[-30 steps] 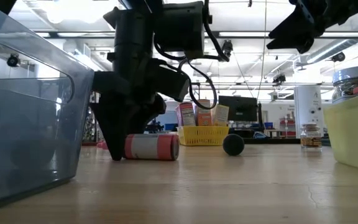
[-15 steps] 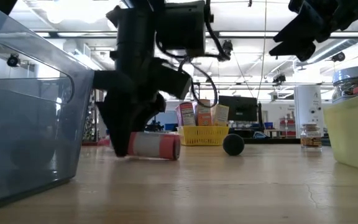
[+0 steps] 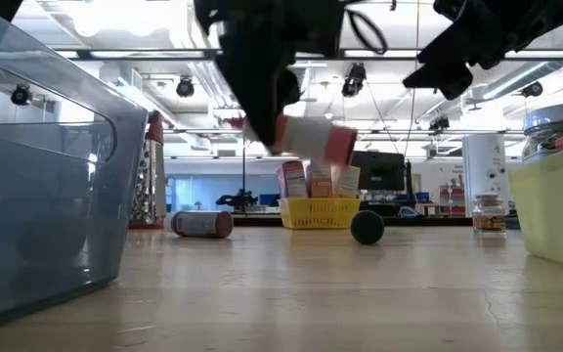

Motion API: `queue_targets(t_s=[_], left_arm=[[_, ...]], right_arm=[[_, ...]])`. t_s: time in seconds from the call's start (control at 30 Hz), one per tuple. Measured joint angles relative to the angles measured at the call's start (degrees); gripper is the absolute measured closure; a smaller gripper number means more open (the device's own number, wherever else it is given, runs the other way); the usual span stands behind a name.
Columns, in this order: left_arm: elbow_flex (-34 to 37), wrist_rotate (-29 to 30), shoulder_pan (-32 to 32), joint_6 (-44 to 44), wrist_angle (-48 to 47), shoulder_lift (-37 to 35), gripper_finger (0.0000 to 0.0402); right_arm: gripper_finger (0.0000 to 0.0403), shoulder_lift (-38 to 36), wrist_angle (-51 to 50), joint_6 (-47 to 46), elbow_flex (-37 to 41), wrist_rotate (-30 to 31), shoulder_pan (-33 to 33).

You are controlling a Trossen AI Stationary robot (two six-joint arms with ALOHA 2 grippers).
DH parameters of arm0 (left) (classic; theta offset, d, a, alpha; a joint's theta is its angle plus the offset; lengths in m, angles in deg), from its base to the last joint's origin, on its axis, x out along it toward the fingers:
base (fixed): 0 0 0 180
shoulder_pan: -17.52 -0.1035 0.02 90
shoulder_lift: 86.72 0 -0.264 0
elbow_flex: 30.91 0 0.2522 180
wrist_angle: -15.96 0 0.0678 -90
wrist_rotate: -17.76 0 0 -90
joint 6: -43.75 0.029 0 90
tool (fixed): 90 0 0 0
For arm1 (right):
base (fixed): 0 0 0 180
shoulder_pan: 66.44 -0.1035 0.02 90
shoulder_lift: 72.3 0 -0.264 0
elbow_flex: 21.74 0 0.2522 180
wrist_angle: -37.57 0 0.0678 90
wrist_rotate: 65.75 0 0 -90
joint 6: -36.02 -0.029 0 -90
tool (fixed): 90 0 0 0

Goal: Pick & Place Kitchen Items
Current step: Put the large pink food coloring bottle into the black bin

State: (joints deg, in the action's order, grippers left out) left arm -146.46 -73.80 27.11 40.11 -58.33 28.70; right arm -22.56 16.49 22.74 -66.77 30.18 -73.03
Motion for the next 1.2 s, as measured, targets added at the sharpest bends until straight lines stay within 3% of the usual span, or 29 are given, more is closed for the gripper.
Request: queue_targets(t_s=[0.17,0.37,0.93,1.2], left_arm=[[-4.29,0.07,0.00,-1.53,-0.08,0.00,0.0238],[-8.72,2.37,0.00,-2.16,-0.07,-0.07,0.0243],[-13.85,4.47,-2.83,-5.94,3.88,-0.17,0.0241],[-13.91,4.49,-3.38,-5.45,8.24,-0.17,0.0241]], right_arm=[[0.0172,3.92,5.38,1.73,-0.09,-4.31,-2.21],[0.0183,6.50,6.56,2.36,-0.13,-4.92,-4.12],[0.0116,6.68,11.60,5.55,-0.24,-4.41,-4.91],[0.0112,6.66,12.80,6.82,-0.24,-4.41,-4.91]])
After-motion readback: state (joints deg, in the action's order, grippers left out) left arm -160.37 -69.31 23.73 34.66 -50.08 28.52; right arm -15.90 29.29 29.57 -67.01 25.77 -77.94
